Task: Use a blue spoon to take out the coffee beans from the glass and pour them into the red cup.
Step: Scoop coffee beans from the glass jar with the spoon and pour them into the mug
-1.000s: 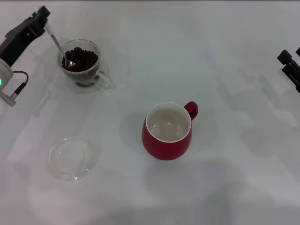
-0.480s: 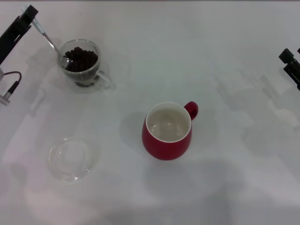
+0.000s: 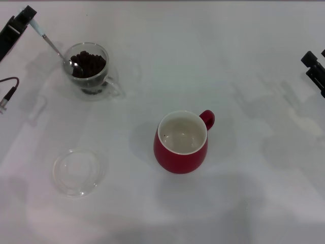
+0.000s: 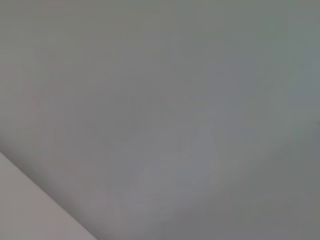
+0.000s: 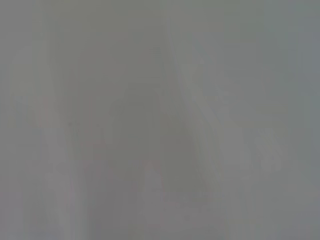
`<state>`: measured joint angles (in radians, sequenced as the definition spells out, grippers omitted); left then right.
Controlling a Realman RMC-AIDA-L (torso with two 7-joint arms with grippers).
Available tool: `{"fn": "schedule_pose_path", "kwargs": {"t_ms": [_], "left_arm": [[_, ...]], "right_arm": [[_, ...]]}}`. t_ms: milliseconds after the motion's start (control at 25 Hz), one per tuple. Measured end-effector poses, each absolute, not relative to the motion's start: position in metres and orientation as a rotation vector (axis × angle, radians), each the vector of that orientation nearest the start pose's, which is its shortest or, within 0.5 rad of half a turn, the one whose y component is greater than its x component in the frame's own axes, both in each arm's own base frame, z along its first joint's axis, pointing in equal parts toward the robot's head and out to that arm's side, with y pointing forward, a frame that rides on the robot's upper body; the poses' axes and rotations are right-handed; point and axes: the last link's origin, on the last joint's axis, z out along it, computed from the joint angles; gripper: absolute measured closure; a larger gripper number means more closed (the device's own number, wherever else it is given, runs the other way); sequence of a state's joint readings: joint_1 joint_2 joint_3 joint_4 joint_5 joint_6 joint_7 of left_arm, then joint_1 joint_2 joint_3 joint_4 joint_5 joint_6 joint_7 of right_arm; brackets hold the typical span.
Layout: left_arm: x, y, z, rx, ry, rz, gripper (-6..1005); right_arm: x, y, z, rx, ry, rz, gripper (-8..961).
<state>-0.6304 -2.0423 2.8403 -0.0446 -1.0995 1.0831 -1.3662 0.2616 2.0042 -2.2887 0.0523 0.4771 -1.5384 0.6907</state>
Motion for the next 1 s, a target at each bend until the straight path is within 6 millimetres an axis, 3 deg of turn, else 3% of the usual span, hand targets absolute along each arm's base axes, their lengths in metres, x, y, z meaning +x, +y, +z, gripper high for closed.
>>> {"fn": "schedule_pose_path", "kwargs": {"t_ms": [1000], "left_arm": [[-0.3043,0.3791,-0.0086,-1.487,-1.484,-1.354,865]], "right_arm": [[0.3706,0.2452,0.0202,-1.74,0.743,0.979,291]]}}
